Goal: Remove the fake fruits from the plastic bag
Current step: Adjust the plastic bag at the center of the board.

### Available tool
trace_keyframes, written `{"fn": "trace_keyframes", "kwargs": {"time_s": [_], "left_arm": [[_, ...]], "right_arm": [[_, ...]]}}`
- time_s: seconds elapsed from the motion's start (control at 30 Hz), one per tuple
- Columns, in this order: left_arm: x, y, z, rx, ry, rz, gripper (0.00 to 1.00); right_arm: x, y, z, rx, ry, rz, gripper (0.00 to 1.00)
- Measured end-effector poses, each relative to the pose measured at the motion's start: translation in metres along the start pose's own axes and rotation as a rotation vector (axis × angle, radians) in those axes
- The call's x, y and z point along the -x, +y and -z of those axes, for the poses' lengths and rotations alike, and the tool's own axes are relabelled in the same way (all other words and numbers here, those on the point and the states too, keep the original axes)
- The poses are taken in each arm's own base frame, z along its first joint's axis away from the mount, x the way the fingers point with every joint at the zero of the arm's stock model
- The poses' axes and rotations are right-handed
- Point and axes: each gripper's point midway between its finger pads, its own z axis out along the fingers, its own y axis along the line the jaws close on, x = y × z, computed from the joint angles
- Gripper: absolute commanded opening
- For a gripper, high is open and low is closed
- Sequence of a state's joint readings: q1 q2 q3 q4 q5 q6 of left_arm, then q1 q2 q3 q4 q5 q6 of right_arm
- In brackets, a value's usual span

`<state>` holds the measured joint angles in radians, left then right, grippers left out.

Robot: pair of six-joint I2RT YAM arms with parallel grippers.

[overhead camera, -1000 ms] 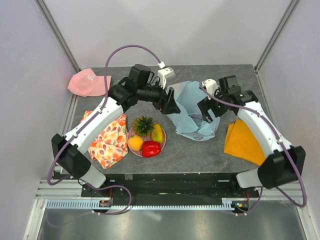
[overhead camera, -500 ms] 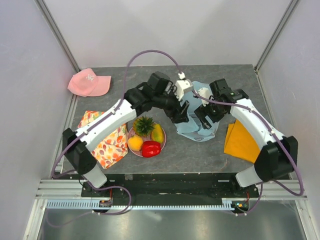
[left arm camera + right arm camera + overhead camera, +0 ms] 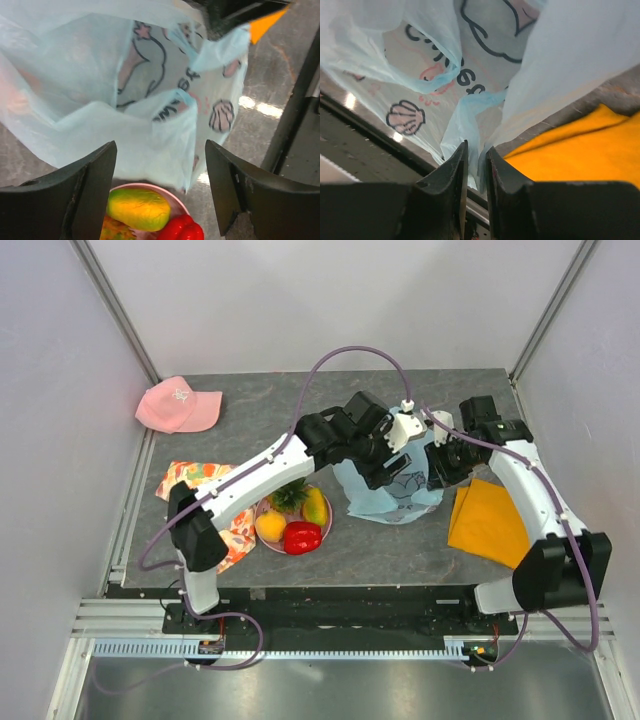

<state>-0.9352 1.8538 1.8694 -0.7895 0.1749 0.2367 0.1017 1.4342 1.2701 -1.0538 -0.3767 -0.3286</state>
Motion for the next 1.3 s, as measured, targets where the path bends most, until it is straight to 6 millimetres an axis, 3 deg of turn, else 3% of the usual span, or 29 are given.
{"fn": "trace_keyframes", "kwargs": {"time_s": [0.2, 0.33, 0.47, 0.6, 0.7, 0.83, 1.0, 1.13, 1.23, 1.27, 1.3], "left_arm": [[0.005, -0.001, -0.019, 0.012, 0.017, -0.039, 0.85], [-0.005, -0.008, -0.025, 0.002, 0.049, -0.043, 0.85], [-0.021, -0.013, -0.016, -0.015, 0.071, -0.043, 0.84], [-0.034, -0.016, -0.005, -0.030, 0.095, -0.063, 0.77], [-0.037, -0.015, -0.008, -0.035, 0.115, -0.083, 0.65], [-0.049, -0.013, -0.023, -0.053, 0.162, -0.117, 0.65], [-0.066, -0.016, -0.027, -0.078, 0.226, -0.142, 0.61], [-0.076, -0.017, -0.026, -0.093, 0.264, -0.159, 0.42], [-0.084, -0.018, -0.024, -0.106, 0.292, -0.171, 0.17], [-0.085, -0.019, -0.024, -0.108, 0.298, -0.174, 0.02], [-0.088, -0.019, -0.023, -0.113, 0.307, -0.178, 0.02]], "right_arm": [[0.012, 0.033, 0.026, 0.120, -0.123, 0.015, 0.26], [0.010, 0.036, 0.029, 0.188, -0.142, -0.042, 0.26], [-0.001, 0.037, 0.026, 0.228, -0.124, -0.091, 0.27], [-0.003, 0.042, 0.027, 0.262, -0.123, -0.098, 0.28], [-0.003, 0.045, 0.028, 0.278, -0.126, -0.096, 0.28], [-0.004, 0.047, 0.029, 0.284, -0.124, -0.090, 0.29], [-0.006, 0.042, 0.031, 0.280, -0.125, -0.104, 0.30], [-0.007, 0.041, 0.031, 0.278, -0.125, -0.108, 0.30], [-0.008, 0.042, 0.031, 0.282, -0.121, -0.112, 0.30], [-0.008, 0.041, 0.030, 0.284, -0.120, -0.115, 0.30], [-0.008, 0.041, 0.030, 0.285, -0.117, -0.118, 0.29]]}}
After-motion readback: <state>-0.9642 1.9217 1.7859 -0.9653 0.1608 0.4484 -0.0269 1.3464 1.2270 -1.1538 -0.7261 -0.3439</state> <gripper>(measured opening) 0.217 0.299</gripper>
